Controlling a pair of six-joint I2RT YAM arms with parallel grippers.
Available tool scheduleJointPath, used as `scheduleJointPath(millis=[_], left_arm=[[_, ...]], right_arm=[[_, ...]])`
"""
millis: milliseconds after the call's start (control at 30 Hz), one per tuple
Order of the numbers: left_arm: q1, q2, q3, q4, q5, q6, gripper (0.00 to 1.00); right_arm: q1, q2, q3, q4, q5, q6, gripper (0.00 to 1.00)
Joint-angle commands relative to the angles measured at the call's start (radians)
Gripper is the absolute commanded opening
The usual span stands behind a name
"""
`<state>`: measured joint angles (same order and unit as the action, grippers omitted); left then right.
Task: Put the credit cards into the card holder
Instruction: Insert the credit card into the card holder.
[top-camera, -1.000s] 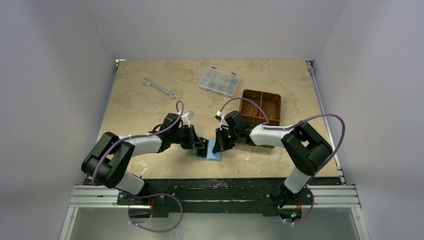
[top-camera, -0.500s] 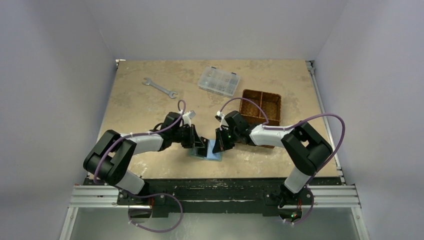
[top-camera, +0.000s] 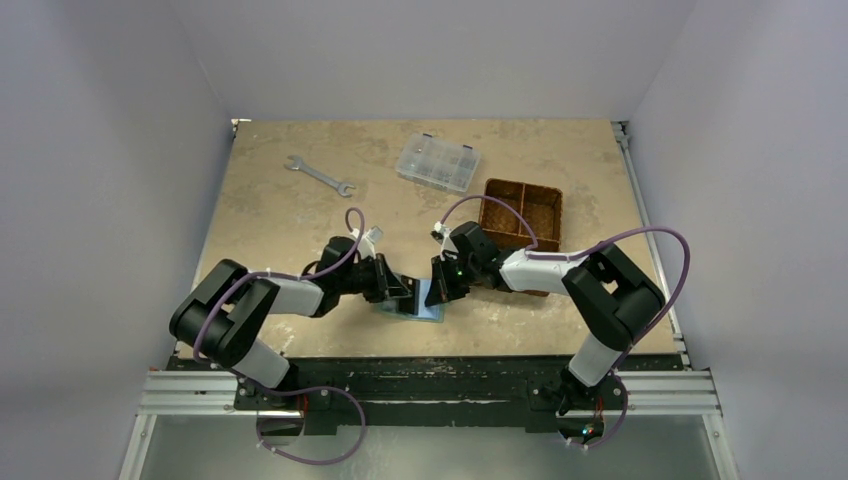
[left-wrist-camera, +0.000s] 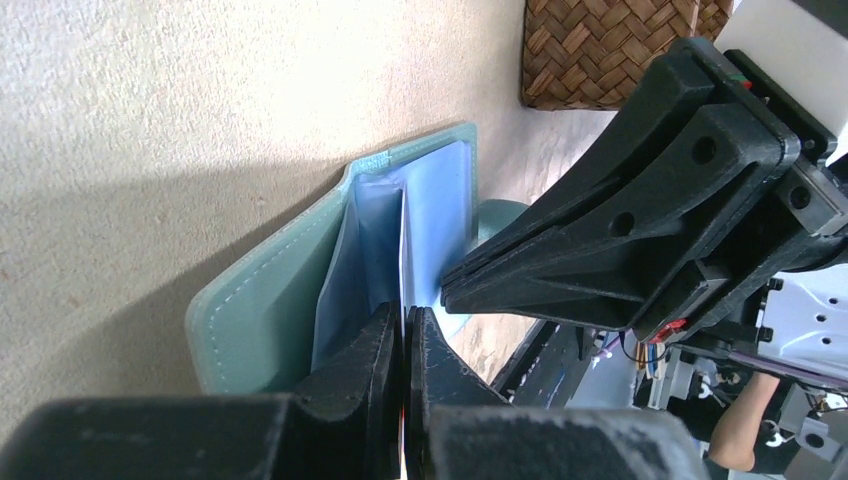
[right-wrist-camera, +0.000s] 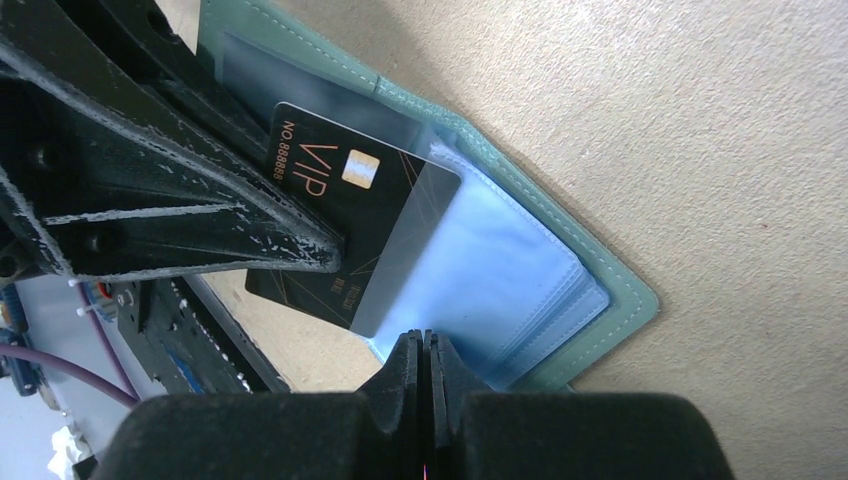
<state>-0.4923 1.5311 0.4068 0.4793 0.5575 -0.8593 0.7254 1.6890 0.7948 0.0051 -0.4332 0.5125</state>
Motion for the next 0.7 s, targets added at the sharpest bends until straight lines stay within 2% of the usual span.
scheduleJointPath(millis=[0, 33, 67, 200, 300, 367, 433, 567, 667], left_arm=[[-0.023, 0.029, -0.009, 0.106, 0.014, -0.044, 0.00], [-0.035, 0.026, 0.002, 0.053, -0.003, -0.023, 0.00], [-0.049, 0.017, 0.024, -0.007, -0.035, 0.004, 0.05], [-0.072, -0.037, 0.060, -0.154, -0.107, 0.052, 0.33], [-0.072, -0.070, 0.097, -0.276, -0.162, 0.096, 0.45], [-0.072, -0.085, 0.115, -0.329, -0.177, 0.116, 0.58], [-0.072, -0.103, 0.128, -0.369, -0.189, 0.129, 0.64], [-0.074, -0.123, 0.149, -0.428, -0.208, 0.153, 0.68], [-0.075, -0.112, 0.146, -0.420, -0.198, 0.145, 0.58]], right_arm=[[-0.002, 0.026, -0.031, -0.016, 0.048, -0.015, 0.00], [-0.002, 0.023, -0.031, -0.017, 0.048, -0.014, 0.00], [-0.002, 0.020, -0.030, -0.020, 0.047, -0.014, 0.00], [-0.001, -0.007, -0.023, -0.052, 0.056, -0.013, 0.00], [-0.002, -0.029, -0.014, -0.080, 0.069, -0.022, 0.00], [-0.002, -0.042, -0.009, -0.102, 0.087, -0.028, 0.00], [-0.003, -0.049, -0.005, -0.118, 0.102, -0.035, 0.00], [-0.005, -0.043, -0.005, -0.126, 0.121, -0.043, 0.00], [-0.004, -0.030, -0.006, -0.113, 0.114, -0.042, 0.00]])
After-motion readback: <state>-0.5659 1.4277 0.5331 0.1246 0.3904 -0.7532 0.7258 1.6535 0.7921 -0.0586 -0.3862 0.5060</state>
